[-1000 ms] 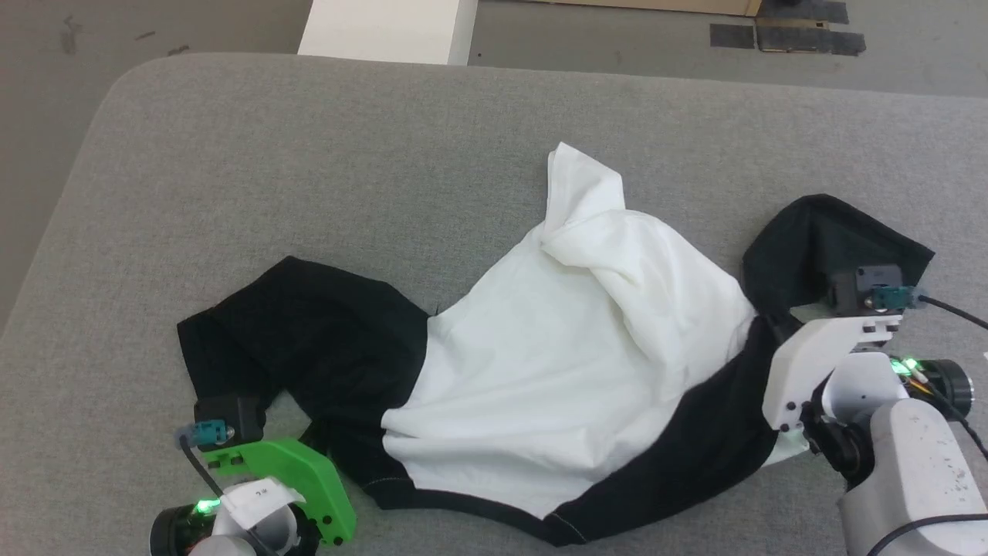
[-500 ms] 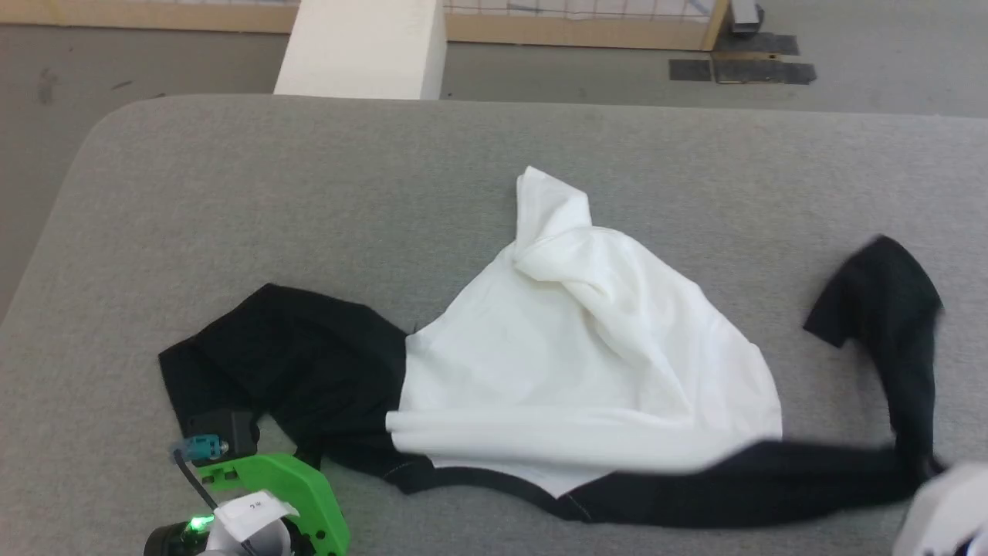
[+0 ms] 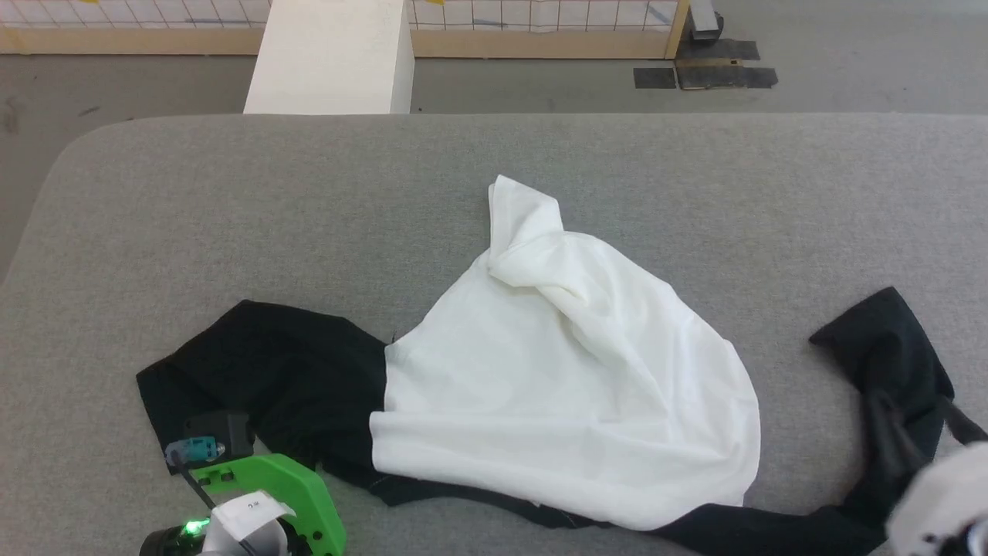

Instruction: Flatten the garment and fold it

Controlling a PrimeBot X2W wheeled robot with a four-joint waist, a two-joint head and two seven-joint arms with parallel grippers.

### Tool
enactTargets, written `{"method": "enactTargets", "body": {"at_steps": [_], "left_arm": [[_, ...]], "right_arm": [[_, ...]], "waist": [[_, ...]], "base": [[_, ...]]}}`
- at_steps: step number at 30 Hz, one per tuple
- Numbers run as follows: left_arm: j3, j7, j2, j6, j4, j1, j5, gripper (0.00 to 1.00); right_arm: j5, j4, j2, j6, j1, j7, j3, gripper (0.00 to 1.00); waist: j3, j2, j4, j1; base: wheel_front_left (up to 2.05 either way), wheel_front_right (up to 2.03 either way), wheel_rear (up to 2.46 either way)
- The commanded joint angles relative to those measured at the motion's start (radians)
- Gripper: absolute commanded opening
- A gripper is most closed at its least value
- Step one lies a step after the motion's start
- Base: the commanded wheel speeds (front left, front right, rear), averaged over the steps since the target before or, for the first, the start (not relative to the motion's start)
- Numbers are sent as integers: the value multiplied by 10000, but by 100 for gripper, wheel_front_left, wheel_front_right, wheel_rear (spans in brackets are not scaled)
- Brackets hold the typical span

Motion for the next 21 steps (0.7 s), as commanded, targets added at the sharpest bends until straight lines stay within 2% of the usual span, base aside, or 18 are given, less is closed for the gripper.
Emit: {"method": "enactTargets", "body": {"at_steps": [1, 8, 14, 15, 16, 17, 21], "left_arm": [[-45, 2, 64, 57, -36, -34, -36, 0], [-181, -51, 9, -7, -70, -211, -55, 0], [-322, -108, -52, -73, -79, -344, -63, 0], [-343, -124, -64, -92, -68, -368, -70, 0], [-362, -146, -82, -117, -53, -406, -88, 0], [-375, -170, -94, -138, -42, -444, -99, 0], [-462, -276, -160, -232, 12, -664, -121, 0]], "right_arm": [[-373, 376, 20, -13, -741, -474, 970, 100], [-939, 3212, 20, -13, -2384, -194, 2410, 100], [-1660, 5553, 20, -13, -3639, 1014, 2582, 100], [-1657, 5819, 20, -13, -3801, 1255, 2609, 95], [-1629, 6061, 20, -13, -4028, 1462, 2649, 29], [-1618, 6192, 9, -13, -4239, 1524, 2701, 0], [-1772, 6594, -189, -13, -5309, 1305, 2791, 0]], "waist": [[81, 77, 76, 0], [295, 77, 352, 0], [517, 77, 643, 0], [555, 77, 689, 0], [616, 77, 740, 0], [676, 77, 777, 0], [959, 77, 954, 0]], "base": [[0, 0, 0], [0, 0, 0], [0, 0, 0], [0, 0, 0], [0, 0, 0], [0, 0, 0], [0, 0, 0]]}}
